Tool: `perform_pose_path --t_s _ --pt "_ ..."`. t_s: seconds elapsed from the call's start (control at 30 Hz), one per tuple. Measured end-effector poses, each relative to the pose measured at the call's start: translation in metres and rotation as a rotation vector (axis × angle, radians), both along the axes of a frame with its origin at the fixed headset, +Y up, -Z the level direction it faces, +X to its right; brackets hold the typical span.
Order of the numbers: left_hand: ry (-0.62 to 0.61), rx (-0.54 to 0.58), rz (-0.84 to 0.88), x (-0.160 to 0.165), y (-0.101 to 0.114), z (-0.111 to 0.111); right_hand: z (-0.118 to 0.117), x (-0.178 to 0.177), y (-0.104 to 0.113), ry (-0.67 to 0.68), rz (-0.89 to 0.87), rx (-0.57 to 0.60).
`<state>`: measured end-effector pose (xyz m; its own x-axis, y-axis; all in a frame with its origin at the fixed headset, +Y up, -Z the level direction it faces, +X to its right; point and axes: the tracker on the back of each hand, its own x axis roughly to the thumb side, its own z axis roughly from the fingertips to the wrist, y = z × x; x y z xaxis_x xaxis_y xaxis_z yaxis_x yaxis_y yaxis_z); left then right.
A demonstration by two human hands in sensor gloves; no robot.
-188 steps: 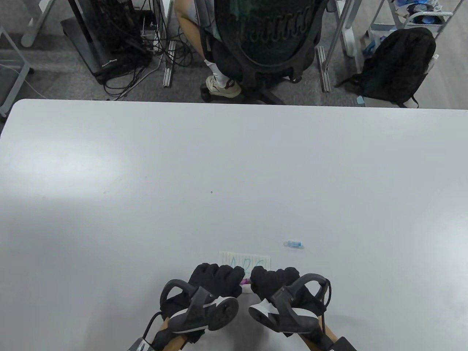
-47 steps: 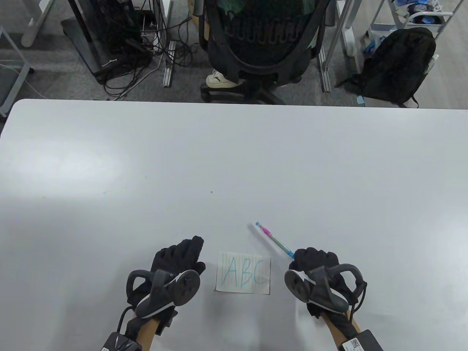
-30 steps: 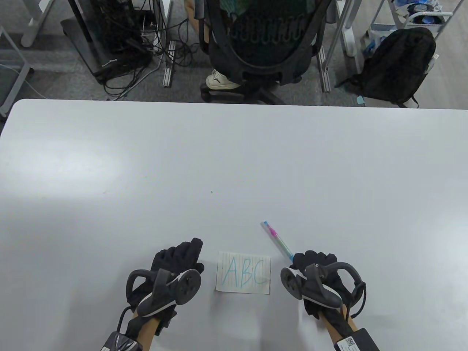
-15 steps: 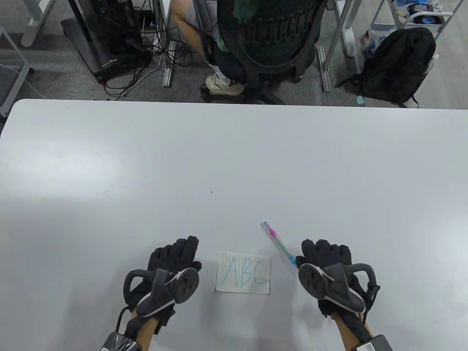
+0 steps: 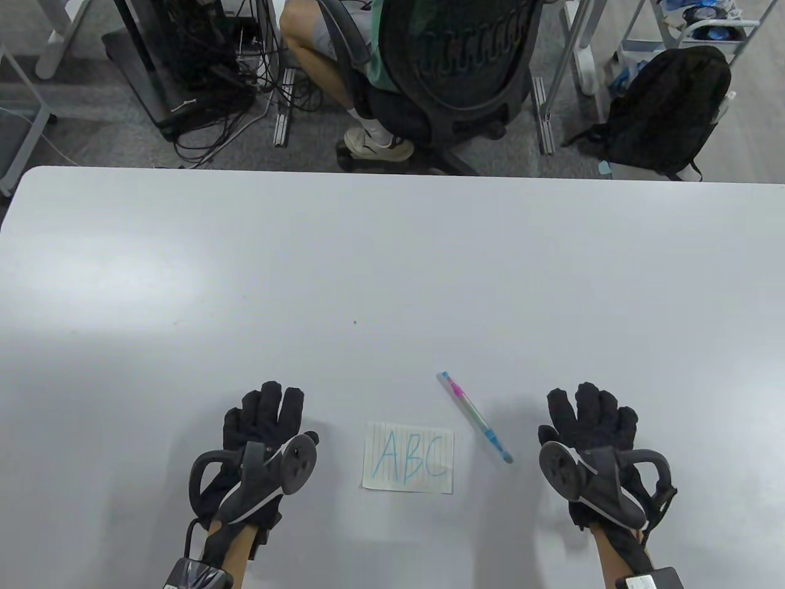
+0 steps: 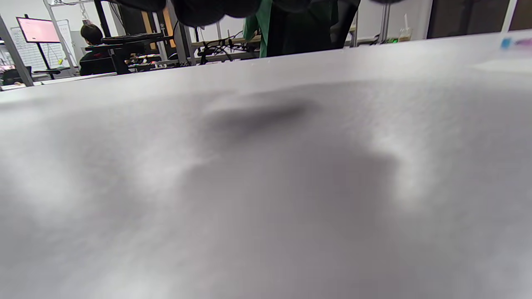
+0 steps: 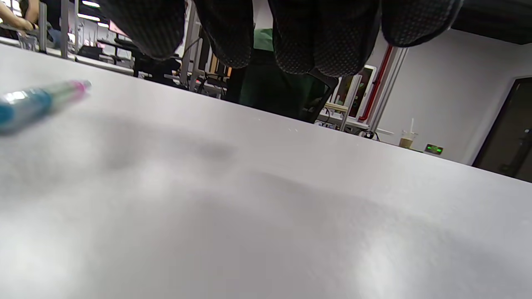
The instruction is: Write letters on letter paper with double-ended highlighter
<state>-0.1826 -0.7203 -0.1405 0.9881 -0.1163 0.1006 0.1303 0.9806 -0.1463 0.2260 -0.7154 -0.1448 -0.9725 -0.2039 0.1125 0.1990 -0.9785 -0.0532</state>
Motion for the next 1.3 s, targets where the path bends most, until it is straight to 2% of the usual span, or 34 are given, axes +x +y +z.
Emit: perform_pose_path --t_s 0.17,1.3 --pt "-0.001 -0.022 -0.027 -0.001 -0.003 -0.001 -0.001 0.004 -0.007 -0.020 -0.004 -0.032" --pt "-0.020 -0.042 0.021 0.001 -0.006 -0.003 -0.001 -0.009 -0.011 0.038 0.005 -0.024"
